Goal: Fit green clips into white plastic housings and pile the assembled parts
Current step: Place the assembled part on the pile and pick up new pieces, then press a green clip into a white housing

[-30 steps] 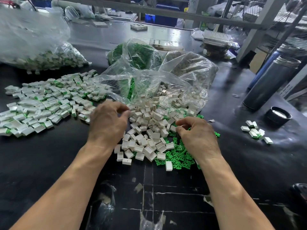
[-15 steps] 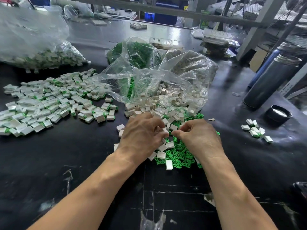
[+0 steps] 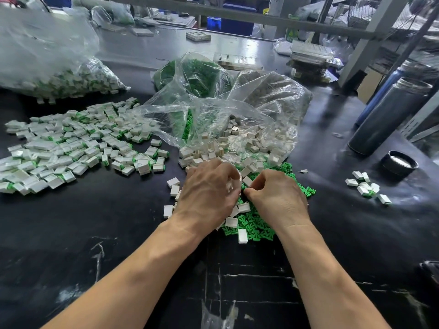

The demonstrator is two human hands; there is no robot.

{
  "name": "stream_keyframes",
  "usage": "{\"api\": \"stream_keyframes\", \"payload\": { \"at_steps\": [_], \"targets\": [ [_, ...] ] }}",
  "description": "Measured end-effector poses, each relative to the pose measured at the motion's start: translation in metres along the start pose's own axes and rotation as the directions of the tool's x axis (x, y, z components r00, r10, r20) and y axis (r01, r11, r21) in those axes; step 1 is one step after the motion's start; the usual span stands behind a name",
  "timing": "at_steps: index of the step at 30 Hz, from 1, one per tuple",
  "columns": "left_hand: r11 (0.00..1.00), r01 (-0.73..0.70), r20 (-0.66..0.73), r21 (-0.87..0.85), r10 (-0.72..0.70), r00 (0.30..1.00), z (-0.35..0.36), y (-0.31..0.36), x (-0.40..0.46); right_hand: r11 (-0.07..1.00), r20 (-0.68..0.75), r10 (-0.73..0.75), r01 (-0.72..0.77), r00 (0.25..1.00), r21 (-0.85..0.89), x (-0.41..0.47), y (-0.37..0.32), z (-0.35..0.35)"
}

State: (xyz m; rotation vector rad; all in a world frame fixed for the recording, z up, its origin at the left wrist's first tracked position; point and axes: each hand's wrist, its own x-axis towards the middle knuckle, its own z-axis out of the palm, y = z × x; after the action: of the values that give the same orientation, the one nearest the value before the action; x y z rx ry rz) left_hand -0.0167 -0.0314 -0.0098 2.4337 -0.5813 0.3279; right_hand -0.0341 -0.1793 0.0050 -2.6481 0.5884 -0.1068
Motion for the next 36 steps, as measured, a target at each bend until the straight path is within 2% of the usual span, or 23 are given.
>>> {"api": "stream_keyframes", "payload": {
  "at_steps": [3,6,10,14,20,25,30,36],
  "targets": [
    [0.996,-0.007,-0.056,-0.084,0.002,0.998,-0.004,0.002,-0.001,0.995,-0.031,-0.038,0.040,0.999,0.095,-0.003,0.003,0.000],
    [0.977,0.043,-0.072,-0.209,-0.059,0.996,-0.006,0.001,0.002,0.942,-0.097,-0.105,0.131,0.990,0.310,-0.005,0.005,-0.001],
    [0.911,0.121,-0.076,-0.395,-0.163,0.984,-0.008,-0.003,0.004,0.772,-0.148,-0.140,0.201,0.979,0.603,-0.008,0.002,0.000],
    [0.885,0.138,-0.068,-0.444,-0.187,0.980,-0.010,-0.006,0.002,0.582,-0.137,-0.142,0.194,0.980,0.790,-0.009,-0.001,0.001],
    [0.880,0.117,-0.069,-0.461,-0.168,0.983,-0.015,-0.002,0.004,0.533,-0.206,-0.214,0.291,0.955,0.794,-0.010,-0.002,0.005],
    [0.878,0.135,0.021,-0.459,-0.142,0.990,-0.024,0.001,0.013,0.499,-0.223,-0.221,0.307,0.949,0.811,-0.010,0.000,0.003],
    [0.840,0.161,0.079,-0.518,-0.140,0.987,-0.027,-0.003,0.016,0.598,-0.259,-0.269,0.372,0.927,0.710,-0.008,0.001,0.005],
    [0.788,0.161,0.049,-0.594,-0.165,0.985,-0.020,-0.008,0.008,0.663,-0.216,-0.323,0.383,0.921,0.643,-0.007,0.003,0.004]
  ]
}}
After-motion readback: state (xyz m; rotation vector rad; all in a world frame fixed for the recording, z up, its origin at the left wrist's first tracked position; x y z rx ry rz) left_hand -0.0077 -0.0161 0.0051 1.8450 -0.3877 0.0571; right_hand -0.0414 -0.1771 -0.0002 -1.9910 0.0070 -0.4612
